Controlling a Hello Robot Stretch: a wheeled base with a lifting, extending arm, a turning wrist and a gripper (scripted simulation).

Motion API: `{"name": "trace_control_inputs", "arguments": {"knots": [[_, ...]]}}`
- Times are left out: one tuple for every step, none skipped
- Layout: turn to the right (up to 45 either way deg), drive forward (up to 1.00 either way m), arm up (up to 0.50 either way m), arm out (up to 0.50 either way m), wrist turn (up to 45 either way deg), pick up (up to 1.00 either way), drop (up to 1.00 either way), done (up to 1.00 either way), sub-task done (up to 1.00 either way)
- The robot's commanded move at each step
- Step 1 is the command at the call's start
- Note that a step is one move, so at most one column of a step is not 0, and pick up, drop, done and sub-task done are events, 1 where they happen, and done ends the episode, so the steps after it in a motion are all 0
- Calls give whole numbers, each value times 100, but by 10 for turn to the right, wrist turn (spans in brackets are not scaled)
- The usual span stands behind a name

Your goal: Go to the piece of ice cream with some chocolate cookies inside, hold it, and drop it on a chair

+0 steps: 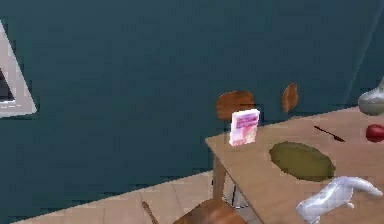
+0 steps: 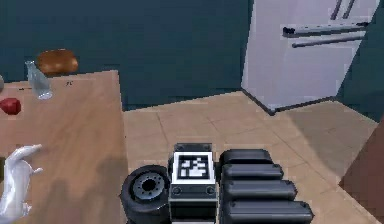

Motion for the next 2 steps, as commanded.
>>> {"name": "trace_control_inputs", "arguments": {"knots": [[450, 0, 0, 0, 0, 0, 0, 0, 0], [180, 0, 0, 0, 0, 0, 0, 0, 0]]}}
